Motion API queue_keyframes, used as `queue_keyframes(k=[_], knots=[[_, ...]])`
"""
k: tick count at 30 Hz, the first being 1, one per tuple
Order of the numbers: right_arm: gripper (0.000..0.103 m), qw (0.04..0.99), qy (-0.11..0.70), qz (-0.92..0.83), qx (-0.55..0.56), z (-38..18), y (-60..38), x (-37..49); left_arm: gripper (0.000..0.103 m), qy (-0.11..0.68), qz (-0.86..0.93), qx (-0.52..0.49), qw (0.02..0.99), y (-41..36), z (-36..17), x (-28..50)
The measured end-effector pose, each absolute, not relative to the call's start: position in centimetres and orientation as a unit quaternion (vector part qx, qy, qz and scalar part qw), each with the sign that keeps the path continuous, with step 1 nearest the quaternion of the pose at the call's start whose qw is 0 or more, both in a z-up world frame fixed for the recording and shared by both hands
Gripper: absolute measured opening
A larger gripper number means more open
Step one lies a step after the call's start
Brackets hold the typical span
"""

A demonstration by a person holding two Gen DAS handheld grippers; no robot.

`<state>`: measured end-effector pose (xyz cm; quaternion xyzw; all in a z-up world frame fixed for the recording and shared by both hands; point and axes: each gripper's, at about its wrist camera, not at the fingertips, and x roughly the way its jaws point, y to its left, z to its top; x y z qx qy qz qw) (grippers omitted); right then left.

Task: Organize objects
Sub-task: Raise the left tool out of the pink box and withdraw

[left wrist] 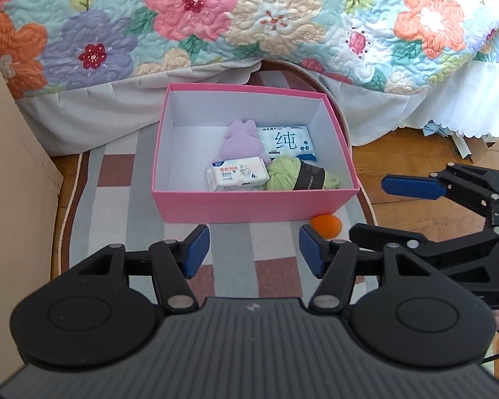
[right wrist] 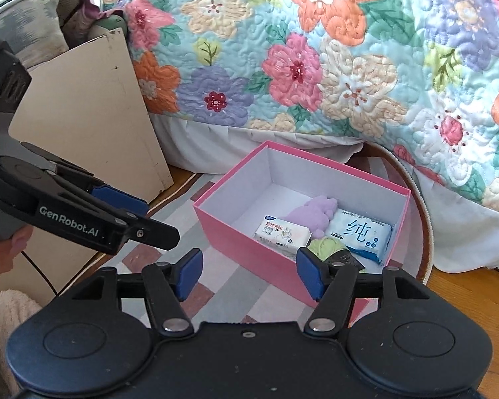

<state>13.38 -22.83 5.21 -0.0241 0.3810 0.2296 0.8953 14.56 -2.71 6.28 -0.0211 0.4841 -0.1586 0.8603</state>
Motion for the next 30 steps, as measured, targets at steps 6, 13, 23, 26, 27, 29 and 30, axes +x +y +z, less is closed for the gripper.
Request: queue_keyframes(k=[6, 13, 23, 26, 27, 29, 30], knots=[[0.072, 0.895, 0.377, 0.238, -0.025, 5.4, -23.2, 11.9, 0.059, 0.489, -0.169, -0.007, 0.856, -3.1, 5.9, 13.5], [0.077, 0.894, 0.375, 0.238, -0.055, 5.5, -23.2, 10.7, 0.062, 0.492, -0.179, -0.002, 0.852, -3.3, 5.7, 12.6], [0.086, 0.887, 0.392, 0.238, -0.056, 3.9, -23.7, 9.7, 0.065, 0.528, -0.188, -0.01, 0.828, -3.7, 2.3, 12.9], [0.092, 0.884, 0.394, 0.244, -0.068, 3.3, -23.5, 9.2, 0.067, 0.531, -0.193, -0.002, 0.825, -4.1, 1.7, 12.9], [0.092, 0.882, 0.396, 0.244, -0.074, 3.1, -23.5, 9.0, 0.069, 0.53, -0.194, 0.006, 0.826, -4.3, 1.6, 12.8], [0.092, 0.88, 0.402, 0.24, -0.083, 2.5, -23.3, 8.9, 0.073, 0.527, -0.197, 0.015, 0.826, -4.7, 1.3, 12.7], [0.093, 0.879, 0.405, 0.236, -0.087, 2.1, -23.2, 8.8, 0.074, 0.528, -0.2, 0.017, 0.825, -4.9, 1.2, 12.7]])
